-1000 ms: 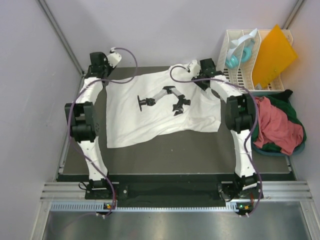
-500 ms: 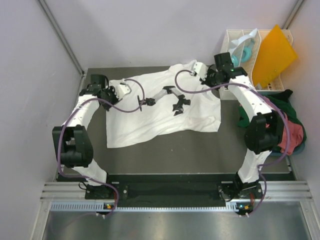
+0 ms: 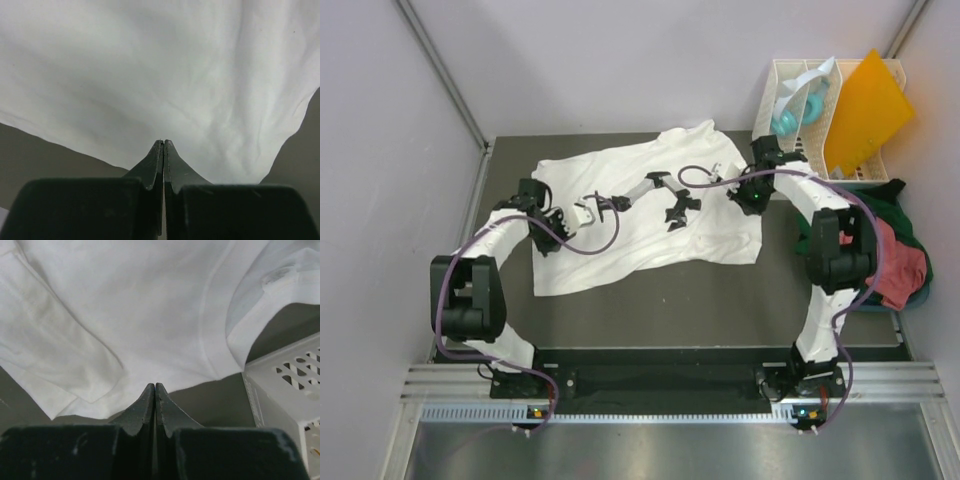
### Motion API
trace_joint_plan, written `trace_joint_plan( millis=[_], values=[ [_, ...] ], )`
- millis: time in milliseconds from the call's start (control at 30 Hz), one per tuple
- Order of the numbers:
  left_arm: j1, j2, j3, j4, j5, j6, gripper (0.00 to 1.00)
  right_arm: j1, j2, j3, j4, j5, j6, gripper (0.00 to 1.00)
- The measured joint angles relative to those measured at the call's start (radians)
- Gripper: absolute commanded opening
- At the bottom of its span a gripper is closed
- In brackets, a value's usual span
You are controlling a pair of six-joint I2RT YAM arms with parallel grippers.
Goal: Fold and stack the t-shirts
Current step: Flatten out the tshirt
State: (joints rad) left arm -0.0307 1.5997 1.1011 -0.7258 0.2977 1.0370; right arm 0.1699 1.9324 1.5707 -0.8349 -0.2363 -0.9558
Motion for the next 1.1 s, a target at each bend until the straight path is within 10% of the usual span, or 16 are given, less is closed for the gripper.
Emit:
trace_joint_plan(
  millis=[567,1100],
  values=[
    [-0.089,0.129,-0.057,0.19,-0.143,-0.02,0.0,0.051,0.137,0.02,-0.011,-0.045,0.021,0.0],
    [-0.088,-0.195,-0.405,0.161,-0.259,0.293,0.0,0.12,-0.112,-0.369,-0.101,-0.014,-0.025,0.0]
  ],
)
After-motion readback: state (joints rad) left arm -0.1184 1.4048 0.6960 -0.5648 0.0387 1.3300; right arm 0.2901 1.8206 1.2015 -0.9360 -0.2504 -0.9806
